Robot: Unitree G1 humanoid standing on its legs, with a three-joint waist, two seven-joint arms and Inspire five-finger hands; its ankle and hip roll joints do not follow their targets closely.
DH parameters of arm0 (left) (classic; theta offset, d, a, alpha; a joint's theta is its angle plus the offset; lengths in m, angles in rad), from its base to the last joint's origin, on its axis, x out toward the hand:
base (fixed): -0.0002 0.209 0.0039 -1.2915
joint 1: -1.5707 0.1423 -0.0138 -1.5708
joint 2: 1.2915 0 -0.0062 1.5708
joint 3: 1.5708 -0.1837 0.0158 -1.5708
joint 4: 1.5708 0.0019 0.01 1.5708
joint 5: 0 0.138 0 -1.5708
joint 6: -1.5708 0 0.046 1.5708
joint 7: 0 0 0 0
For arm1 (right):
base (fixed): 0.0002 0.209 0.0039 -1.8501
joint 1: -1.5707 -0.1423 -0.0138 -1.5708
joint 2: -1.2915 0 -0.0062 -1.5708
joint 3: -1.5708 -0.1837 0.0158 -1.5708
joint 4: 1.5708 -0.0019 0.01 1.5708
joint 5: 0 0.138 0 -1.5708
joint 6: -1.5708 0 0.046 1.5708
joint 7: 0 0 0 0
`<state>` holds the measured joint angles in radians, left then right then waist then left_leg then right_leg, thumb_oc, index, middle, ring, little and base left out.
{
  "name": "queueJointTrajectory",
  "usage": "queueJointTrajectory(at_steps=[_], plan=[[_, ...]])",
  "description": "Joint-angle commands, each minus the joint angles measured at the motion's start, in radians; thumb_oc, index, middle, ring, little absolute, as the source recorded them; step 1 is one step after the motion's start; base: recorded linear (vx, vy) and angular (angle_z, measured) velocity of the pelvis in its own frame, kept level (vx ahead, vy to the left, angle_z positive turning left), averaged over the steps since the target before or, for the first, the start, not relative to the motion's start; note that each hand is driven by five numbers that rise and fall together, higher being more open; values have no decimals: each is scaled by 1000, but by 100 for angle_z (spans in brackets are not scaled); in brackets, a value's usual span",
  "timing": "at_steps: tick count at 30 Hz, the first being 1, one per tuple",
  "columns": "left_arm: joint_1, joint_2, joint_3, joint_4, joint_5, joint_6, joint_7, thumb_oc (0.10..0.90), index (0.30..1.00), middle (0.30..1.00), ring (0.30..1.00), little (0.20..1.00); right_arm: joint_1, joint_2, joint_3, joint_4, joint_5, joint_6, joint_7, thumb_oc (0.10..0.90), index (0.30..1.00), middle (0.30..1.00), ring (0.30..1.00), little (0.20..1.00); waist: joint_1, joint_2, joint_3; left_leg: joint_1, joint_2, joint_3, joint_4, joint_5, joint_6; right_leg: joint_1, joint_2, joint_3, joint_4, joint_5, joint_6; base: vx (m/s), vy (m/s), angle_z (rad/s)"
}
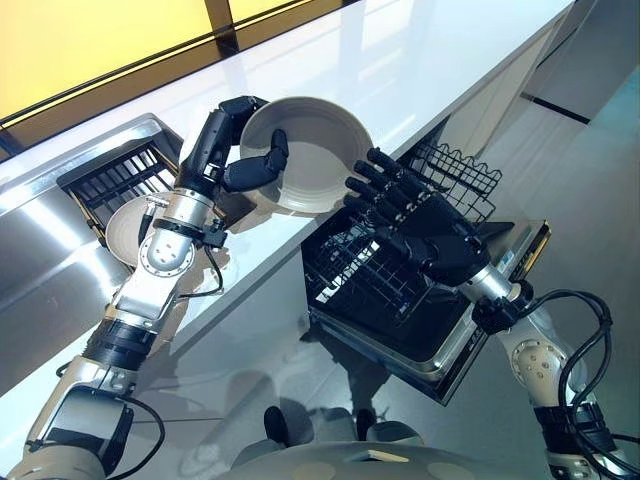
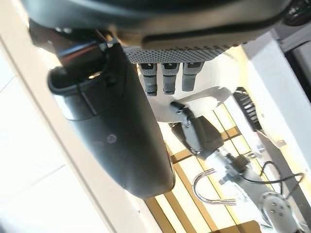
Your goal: Pick up plates and place into dishwasher.
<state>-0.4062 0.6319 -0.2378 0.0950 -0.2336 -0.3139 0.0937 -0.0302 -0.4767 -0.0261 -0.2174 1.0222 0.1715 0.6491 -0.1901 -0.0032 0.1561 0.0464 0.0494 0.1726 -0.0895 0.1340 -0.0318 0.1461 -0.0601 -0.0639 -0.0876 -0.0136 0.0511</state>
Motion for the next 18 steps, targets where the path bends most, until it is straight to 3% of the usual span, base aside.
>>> queueJointTrajectory(at_steps=[1,12,18], plan=[[-220,-7,35,48,16,-113,53,100,300,300,300,200,-89,7,-65,-147,75,-107,-2,800,900,900,900,900,-3,-9,-82,88,-52,12,2,-141,9,-60,11,-12,8,76,46,0,0,0],[-247,-11,27,59,18,-125,78,100,300,300,300,200,-94,-15,-102,-143,95,-74,-11,800,900,900,900,900,-27,-7,-88,101,-46,30,2,-153,8,-61,18,13,7,72,46,13,5,-5],[-238,1,52,77,106,-104,168,100,300,300,300,200,-106,-12,-128,-118,82,-207,-112,800,900,900,900,900,-24,-1,-96,101,-45,38,2,-153,5,-59,17,15,3,74,49,21,10,-4]])
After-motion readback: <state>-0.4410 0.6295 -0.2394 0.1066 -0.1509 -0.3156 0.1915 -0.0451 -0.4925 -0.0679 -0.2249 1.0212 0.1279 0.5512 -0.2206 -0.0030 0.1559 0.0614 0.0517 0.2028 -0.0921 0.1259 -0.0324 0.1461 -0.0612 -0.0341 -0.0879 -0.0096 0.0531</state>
